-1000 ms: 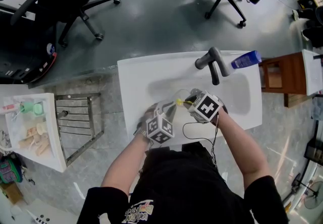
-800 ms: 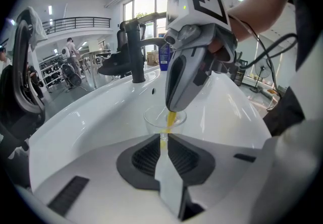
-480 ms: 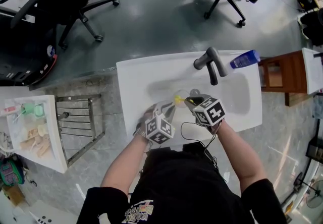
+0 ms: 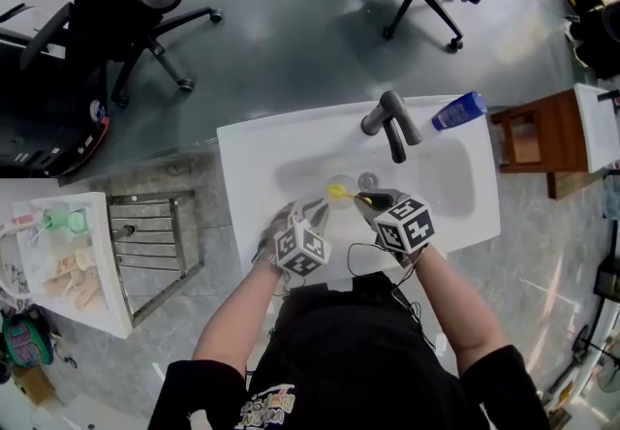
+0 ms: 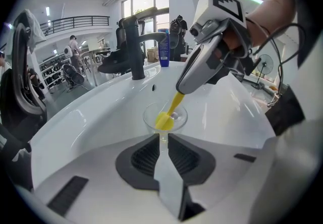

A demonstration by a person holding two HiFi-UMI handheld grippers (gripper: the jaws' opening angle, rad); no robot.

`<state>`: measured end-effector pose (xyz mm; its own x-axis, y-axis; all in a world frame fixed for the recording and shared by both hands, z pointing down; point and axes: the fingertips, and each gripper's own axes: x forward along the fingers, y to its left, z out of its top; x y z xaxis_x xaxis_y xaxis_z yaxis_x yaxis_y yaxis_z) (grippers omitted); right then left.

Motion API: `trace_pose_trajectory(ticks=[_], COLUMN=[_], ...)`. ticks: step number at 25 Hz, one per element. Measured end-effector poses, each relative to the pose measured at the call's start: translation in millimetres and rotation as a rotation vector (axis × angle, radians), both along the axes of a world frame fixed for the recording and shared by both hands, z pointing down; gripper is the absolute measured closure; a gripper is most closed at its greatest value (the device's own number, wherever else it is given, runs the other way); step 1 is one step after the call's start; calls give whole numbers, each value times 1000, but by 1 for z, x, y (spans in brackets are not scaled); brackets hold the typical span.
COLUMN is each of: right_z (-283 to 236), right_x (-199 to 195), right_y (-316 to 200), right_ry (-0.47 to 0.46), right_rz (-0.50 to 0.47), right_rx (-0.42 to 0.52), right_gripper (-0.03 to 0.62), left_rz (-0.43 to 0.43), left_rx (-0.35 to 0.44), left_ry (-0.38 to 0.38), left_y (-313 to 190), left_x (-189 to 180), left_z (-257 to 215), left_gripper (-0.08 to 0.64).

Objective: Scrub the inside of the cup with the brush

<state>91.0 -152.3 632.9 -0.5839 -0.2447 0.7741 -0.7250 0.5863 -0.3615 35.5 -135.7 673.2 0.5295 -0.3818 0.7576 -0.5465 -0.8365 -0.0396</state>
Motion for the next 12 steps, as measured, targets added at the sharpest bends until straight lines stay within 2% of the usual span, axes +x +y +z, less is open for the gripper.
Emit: trace_pose_trajectory(ticks=[6, 12], right_z=[-11, -24], right_x=[1, 2], right_y=[4, 8], right_ry=[7, 6], right_rz=[-18, -29], right_rx=[59, 105], right_gripper=[555, 555], left_rz=[-34, -138], left_rx=[-2, 0], left_ry=[49, 122], left_y=[-2, -7], left_x=[-1, -13], left_z=[-8, -28], left_gripper=[512, 505])
